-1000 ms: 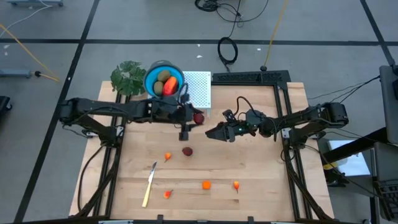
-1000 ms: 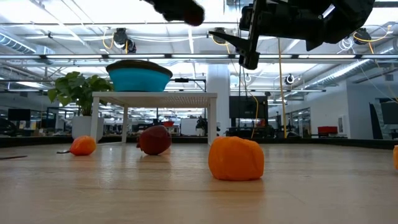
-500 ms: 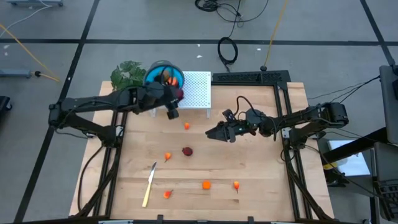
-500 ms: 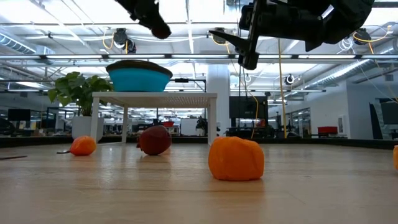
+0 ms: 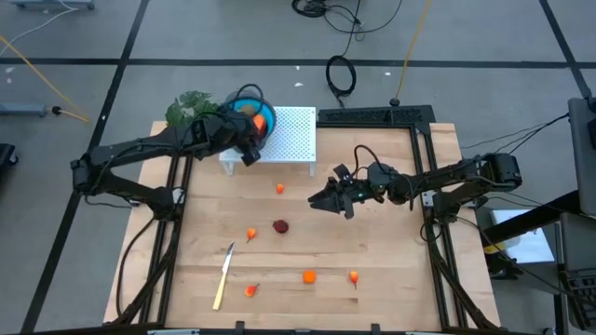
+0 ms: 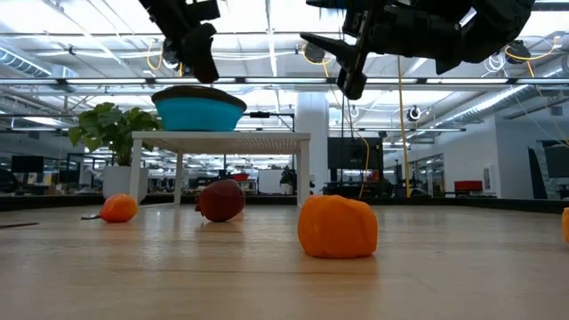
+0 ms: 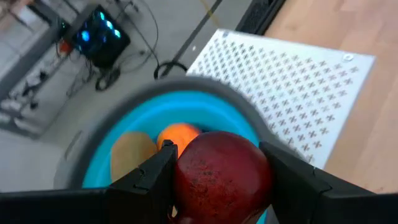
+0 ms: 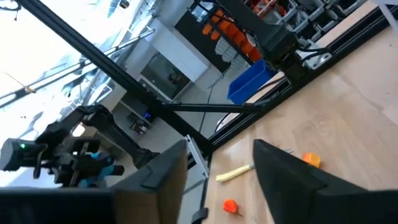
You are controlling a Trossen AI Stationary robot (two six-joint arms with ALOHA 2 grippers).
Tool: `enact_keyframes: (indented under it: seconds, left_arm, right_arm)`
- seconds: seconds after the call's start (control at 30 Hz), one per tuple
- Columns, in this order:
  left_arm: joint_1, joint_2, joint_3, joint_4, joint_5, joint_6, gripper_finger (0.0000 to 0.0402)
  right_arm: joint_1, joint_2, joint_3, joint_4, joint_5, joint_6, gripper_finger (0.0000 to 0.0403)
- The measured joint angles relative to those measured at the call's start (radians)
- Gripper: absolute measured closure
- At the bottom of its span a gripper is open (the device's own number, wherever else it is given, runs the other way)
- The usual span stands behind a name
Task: Pick & Place Fruit
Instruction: Put the right pomegranate into the blue strainer bowl on the shelf
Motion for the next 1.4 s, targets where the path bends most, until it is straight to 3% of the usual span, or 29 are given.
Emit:
enact_keyframes:
  seconds: [0.4,0.97,1.4]
  left_arm:
    - [0.084,-0.002,0.000,-0.069,0.097,-0.145,0.0199]
    - [0.227,-0.002,0.000,-0.134,0.097,-0.264,0.0199]
    - [0.289,-0.002,0.000,-0.185,0.115,-0.265,0.0199]
  right_arm:
    - [0.000,0.000,0.000,-0.005,0.000,-0.077,0.0395]
    - [0.000,0.000,0.000,-0.006,0.002,-0.085,0.0402]
    - [-0.025,0.000,0.000,-0.006,0.003,-0.085,0.0402]
